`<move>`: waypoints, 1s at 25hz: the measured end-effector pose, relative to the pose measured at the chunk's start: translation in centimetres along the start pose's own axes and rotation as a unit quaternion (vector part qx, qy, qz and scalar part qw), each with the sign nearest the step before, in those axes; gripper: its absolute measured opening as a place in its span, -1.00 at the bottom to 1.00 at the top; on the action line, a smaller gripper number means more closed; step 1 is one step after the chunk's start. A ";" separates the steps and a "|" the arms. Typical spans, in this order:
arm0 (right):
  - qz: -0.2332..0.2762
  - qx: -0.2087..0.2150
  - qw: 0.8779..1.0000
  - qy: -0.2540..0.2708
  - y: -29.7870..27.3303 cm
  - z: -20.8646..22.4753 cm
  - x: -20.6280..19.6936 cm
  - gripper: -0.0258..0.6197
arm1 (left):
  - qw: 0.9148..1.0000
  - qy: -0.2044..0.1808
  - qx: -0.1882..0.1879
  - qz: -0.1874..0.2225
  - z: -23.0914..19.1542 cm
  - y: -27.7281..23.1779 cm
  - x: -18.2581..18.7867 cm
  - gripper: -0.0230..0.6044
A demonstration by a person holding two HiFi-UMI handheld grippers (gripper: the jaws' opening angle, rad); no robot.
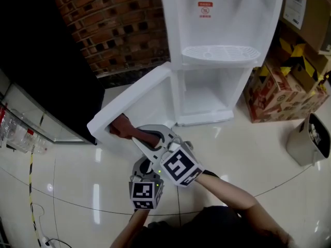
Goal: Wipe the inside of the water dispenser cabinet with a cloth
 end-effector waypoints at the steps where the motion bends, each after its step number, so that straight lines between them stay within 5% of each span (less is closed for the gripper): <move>1: -0.003 0.001 1.000 0.003 -0.7 0.1 -0.2 -0.70 | 1.000 -0.001 0.004 -0.002 -0.2 0.3 -0.1 -0.97; 17: -0.036 -0.178 0.983 -0.036 2.9 12.3 -3.5 -0.70 | 1.000 -0.010 -0.006 0.010 0.3 1.3 -0.1 -0.97; 25: -0.042 -0.209 0.976 -0.051 4.8 14.6 -4.9 -0.70 | 1.000 -0.008 -0.005 0.008 0.3 1.3 -0.2 -0.97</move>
Point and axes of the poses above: the fingertips, and each gripper's own axes: y backward along the fingers, z to its right, x out of its top, the point moved 7 cm from there along y, backward along the fingers, and after that the axes turned 7 degrees about -y, right-handed, at the moved point
